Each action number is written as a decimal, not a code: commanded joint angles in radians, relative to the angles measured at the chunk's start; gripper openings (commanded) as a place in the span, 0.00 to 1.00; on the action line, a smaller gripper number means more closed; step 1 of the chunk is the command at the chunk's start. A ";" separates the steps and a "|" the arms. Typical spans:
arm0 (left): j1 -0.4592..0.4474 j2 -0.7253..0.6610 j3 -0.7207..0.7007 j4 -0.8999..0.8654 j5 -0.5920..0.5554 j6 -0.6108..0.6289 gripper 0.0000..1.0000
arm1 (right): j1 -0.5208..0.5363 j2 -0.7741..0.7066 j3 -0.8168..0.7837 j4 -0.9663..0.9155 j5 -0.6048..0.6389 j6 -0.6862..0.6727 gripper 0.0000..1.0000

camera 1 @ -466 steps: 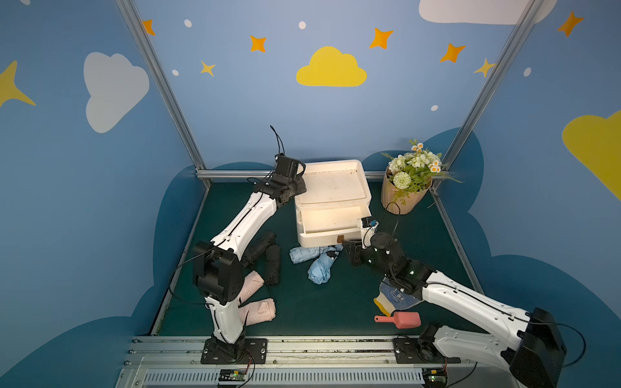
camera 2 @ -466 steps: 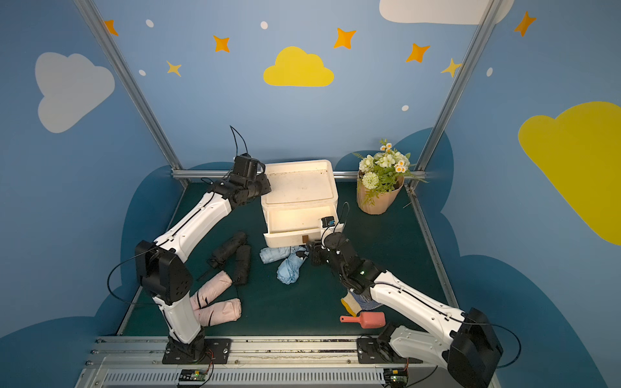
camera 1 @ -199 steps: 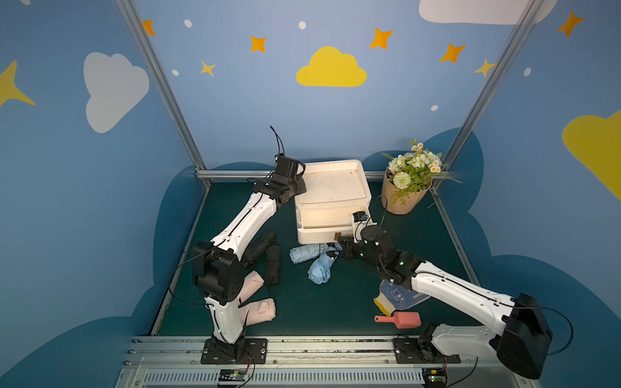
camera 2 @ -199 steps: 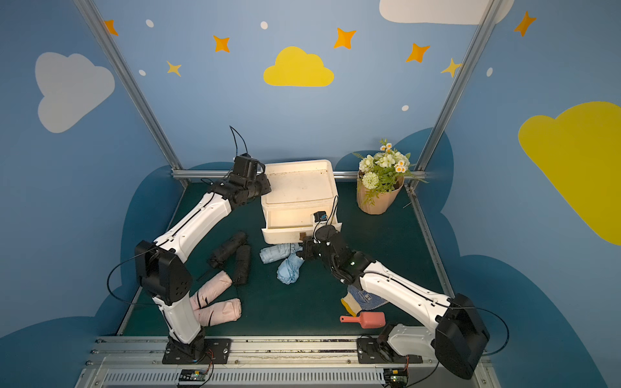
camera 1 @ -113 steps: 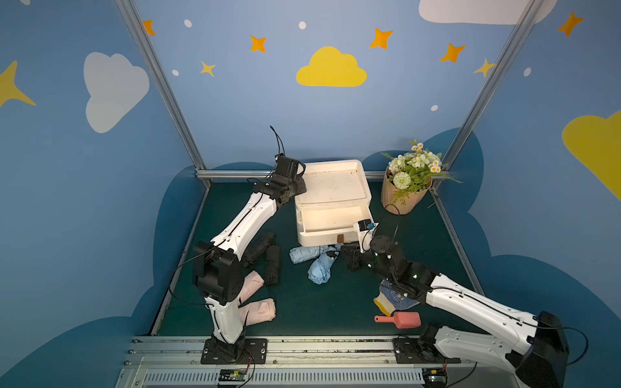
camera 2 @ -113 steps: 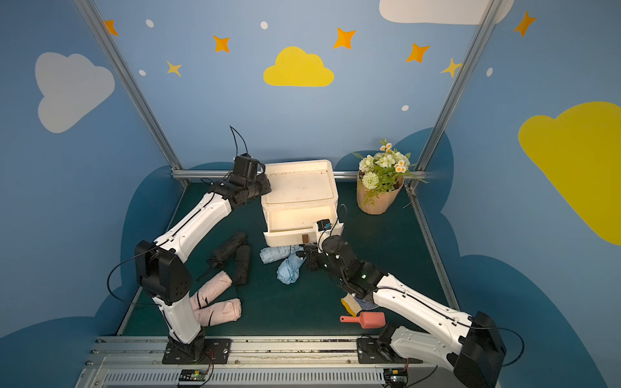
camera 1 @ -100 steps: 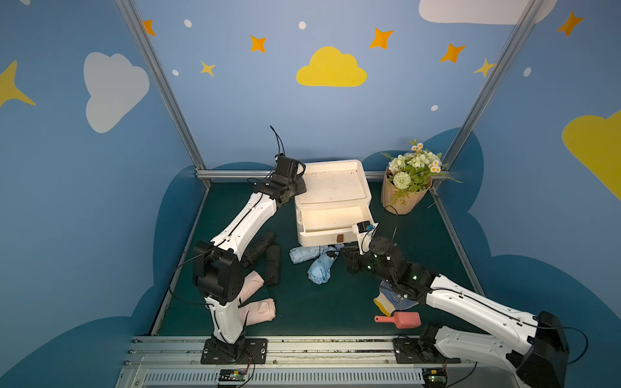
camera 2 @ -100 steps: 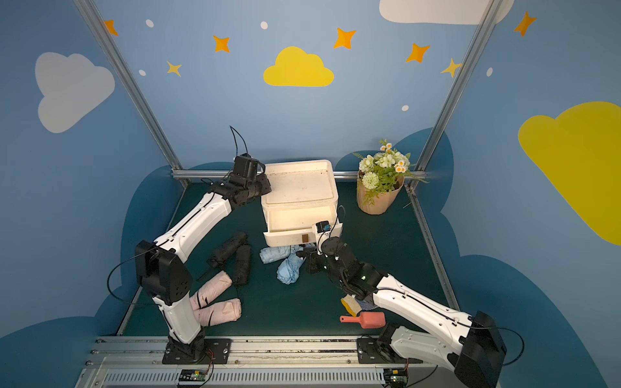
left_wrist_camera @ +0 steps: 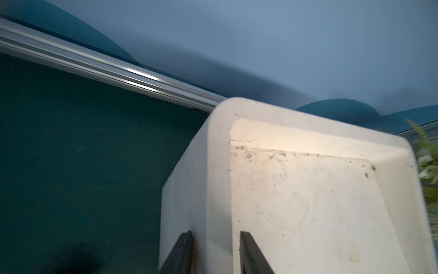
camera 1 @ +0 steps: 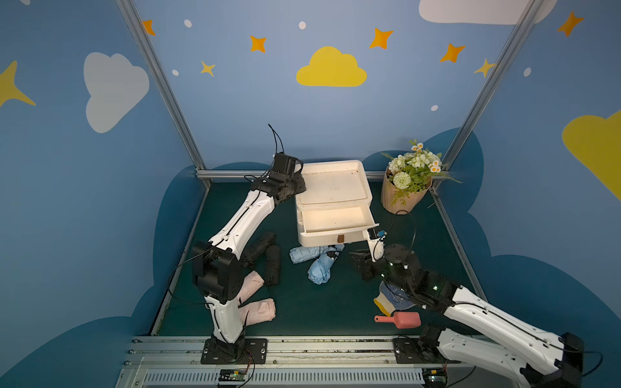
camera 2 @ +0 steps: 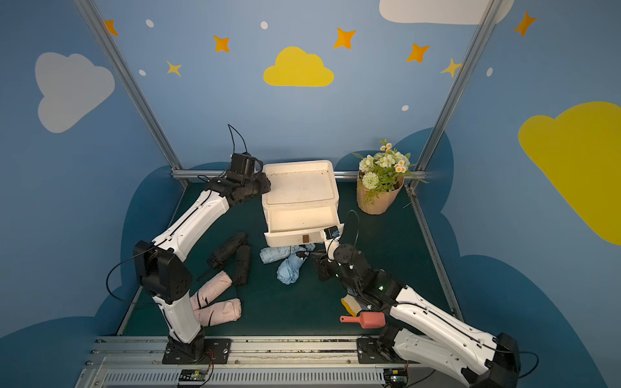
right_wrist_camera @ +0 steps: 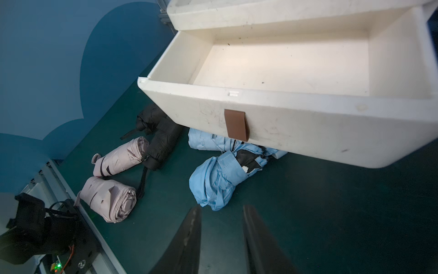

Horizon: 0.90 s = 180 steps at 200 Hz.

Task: Place the umbrella in the drawer by color
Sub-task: Pick up the umbrella from the center of the board.

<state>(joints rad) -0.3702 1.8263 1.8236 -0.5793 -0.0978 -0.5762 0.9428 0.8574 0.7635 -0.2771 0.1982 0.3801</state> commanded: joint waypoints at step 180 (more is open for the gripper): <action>-0.593 -0.340 -0.854 0.210 -0.134 0.184 0.77 | -0.002 -0.424 -0.311 0.040 0.152 -0.072 0.58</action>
<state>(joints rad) -0.9634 1.3872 0.9375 -0.4416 -0.1726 -0.4294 0.9443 0.4202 0.4576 -0.2668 0.3748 0.2661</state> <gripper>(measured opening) 0.765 0.574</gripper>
